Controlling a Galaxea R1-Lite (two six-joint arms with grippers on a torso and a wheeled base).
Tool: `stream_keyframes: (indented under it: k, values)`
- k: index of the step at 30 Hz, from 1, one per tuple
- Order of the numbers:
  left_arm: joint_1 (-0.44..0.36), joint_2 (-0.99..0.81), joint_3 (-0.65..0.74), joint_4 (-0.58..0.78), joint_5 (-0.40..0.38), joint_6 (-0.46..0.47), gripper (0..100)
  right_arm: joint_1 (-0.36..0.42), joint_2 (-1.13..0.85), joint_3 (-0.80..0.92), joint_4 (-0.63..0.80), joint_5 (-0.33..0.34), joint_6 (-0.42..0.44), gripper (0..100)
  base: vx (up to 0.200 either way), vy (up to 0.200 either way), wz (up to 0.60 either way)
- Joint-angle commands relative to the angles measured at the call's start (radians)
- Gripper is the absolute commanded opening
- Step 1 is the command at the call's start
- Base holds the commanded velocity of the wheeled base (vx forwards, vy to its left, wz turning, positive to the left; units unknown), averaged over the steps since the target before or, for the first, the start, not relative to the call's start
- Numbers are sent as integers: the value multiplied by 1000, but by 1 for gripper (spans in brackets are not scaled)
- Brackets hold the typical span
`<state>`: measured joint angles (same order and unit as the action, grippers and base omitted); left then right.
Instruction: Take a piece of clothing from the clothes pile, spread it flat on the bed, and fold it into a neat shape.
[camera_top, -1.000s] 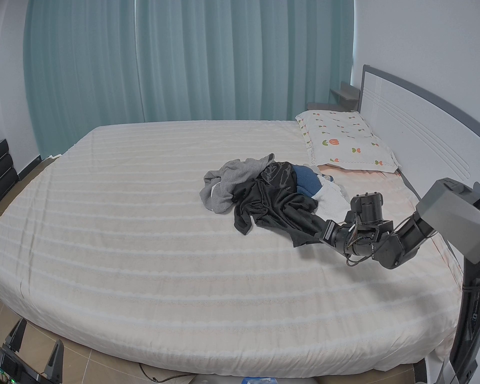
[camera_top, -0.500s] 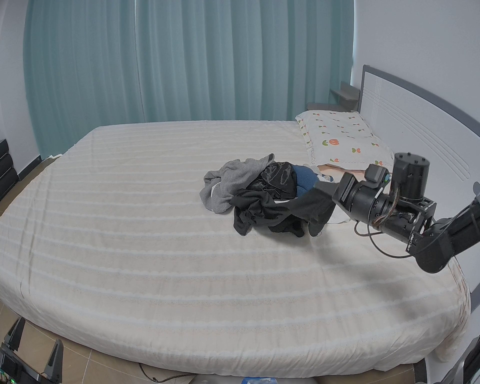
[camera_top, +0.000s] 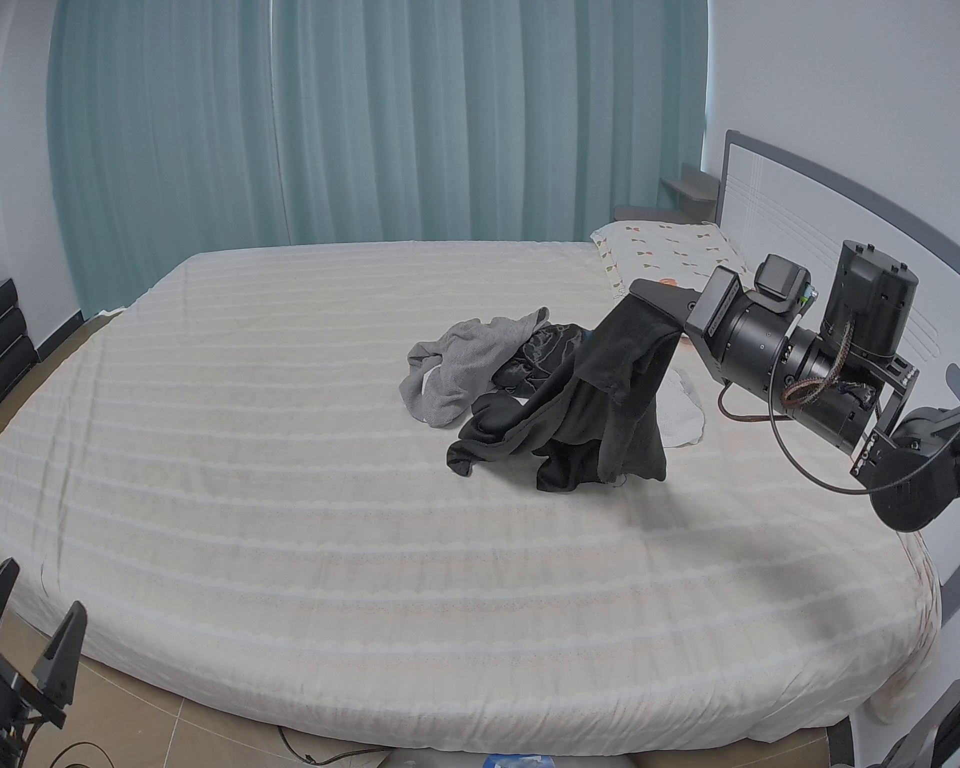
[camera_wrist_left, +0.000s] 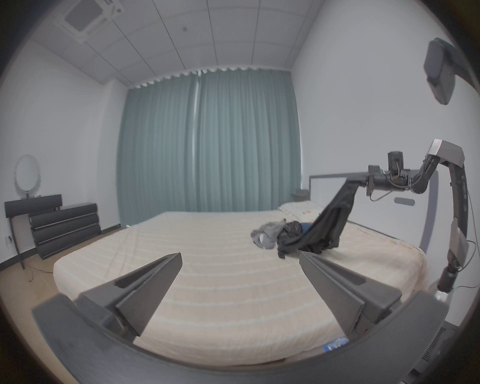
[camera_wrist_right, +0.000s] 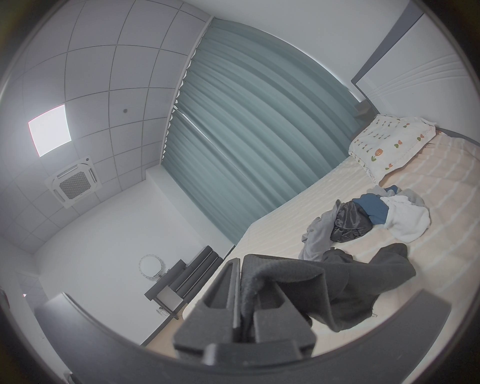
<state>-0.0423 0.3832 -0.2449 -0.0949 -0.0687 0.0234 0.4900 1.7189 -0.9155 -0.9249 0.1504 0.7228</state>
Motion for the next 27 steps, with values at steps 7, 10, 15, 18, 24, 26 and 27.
stream_keyframes:
  k: [7,10,15,18,24,26,27]
  values:
    - [-225,985,-108,-368,-71,-100,100,15,-28,-25,-5,8,1,0,0,0,0]
    - [-301,1237,-195,-493,-56,-198,100,16,-32,-37,-6,5,3,0,0,0,0]
    - [-375,1456,-320,-529,-16,-244,100,21,-50,-49,-23,6,3,0,0,0,0]
    - [-399,1536,-389,-531,0,-252,100,47,-53,-45,-25,5,1,0,0,0,0]
    - [-444,1711,-547,-529,14,-280,100,62,-58,-52,-26,5,1,0,0,0,0]
    - [-452,1771,-594,-531,14,-280,100,62,-64,-52,-25,5,1,0,0,0,0]
    - [-452,1774,-597,-531,14,-280,100,62,-64,-52,-26,5,1,0,0,0,0]
